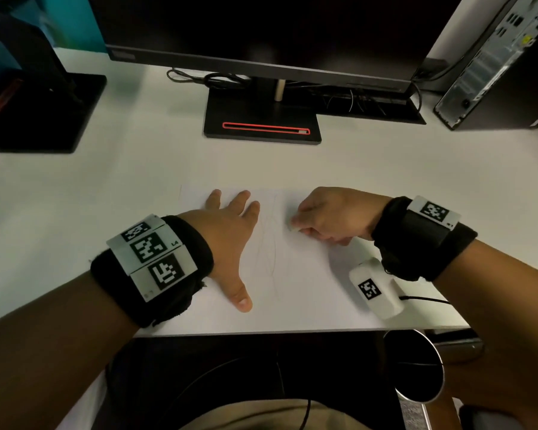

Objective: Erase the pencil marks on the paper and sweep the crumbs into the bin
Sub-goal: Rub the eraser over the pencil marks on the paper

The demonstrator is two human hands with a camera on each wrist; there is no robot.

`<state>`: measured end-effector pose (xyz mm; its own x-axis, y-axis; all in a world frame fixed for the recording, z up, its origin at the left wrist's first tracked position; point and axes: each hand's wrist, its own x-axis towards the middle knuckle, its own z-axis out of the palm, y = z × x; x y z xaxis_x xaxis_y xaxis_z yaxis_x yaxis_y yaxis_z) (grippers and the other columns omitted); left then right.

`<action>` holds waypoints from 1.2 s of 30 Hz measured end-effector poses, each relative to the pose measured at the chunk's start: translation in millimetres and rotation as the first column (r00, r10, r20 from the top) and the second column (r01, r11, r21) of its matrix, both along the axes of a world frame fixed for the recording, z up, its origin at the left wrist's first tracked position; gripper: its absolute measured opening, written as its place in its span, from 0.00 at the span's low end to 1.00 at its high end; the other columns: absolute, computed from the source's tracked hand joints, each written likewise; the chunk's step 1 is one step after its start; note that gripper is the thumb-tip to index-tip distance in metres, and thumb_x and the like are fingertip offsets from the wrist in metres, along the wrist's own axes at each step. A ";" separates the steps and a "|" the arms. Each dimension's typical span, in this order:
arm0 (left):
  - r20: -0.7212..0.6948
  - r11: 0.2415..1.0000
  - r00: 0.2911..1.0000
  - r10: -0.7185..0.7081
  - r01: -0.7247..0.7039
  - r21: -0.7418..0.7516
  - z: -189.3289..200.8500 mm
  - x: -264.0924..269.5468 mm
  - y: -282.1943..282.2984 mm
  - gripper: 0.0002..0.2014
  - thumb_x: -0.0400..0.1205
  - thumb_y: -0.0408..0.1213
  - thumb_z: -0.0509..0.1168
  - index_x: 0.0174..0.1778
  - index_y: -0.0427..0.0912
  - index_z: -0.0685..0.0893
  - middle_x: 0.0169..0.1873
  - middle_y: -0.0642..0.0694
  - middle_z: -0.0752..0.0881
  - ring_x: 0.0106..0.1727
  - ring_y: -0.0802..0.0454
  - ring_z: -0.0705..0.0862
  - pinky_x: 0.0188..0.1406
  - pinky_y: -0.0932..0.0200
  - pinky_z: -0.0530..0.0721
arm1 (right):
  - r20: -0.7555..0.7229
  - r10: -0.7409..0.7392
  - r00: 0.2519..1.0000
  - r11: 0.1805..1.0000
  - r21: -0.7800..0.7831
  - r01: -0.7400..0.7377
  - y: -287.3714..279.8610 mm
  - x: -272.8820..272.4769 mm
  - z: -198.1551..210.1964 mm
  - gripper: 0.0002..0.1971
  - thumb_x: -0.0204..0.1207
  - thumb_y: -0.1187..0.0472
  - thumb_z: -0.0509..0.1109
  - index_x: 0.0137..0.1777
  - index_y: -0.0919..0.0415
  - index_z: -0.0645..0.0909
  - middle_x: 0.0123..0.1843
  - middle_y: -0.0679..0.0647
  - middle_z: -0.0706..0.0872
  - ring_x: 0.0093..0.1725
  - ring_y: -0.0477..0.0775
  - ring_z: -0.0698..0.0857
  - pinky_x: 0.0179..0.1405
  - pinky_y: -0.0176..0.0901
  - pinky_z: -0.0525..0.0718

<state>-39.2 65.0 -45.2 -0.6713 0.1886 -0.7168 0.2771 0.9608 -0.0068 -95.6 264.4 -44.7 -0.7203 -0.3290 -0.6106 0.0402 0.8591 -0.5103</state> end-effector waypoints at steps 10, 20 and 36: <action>0.002 1.000 1.000 0.005 -0.005 0.004 -1.3 -0.7 -1.3 0.80 0.55 0.71 0.79 0.83 0.48 0.24 0.81 0.52 0.22 0.82 0.36 0.26 0.80 0.30 0.60 | 0.089 0.024 0.996 1.000 -0.002 -0.024 -0.6 -10.9 1.1 0.14 0.83 0.58 0.70 0.36 0.61 0.78 0.23 0.52 0.71 0.22 0.52 0.64 0.23 0.39 0.63; 0.006 1.000 1.000 0.005 -0.005 -0.008 0.5 -0.2 0.8 0.79 0.56 0.70 0.79 0.83 0.48 0.24 0.81 0.51 0.22 0.83 0.35 0.27 0.80 0.30 0.59 | 0.034 -0.040 0.999 0.998 -0.038 0.041 0.3 -10.4 0.6 0.16 0.83 0.58 0.70 0.33 0.60 0.77 0.22 0.52 0.69 0.22 0.53 0.63 0.22 0.38 0.63; -0.003 1.000 1.000 0.005 -0.005 0.018 -2.6 -1.0 -1.1 0.79 0.55 0.70 0.80 0.83 0.49 0.25 0.81 0.52 0.22 0.83 0.36 0.27 0.80 0.30 0.61 | -0.004 -0.057 0.998 0.998 -0.027 0.057 -7.3 -17.5 -0.5 0.19 0.82 0.56 0.72 0.30 0.58 0.76 0.22 0.50 0.69 0.22 0.53 0.64 0.23 0.39 0.63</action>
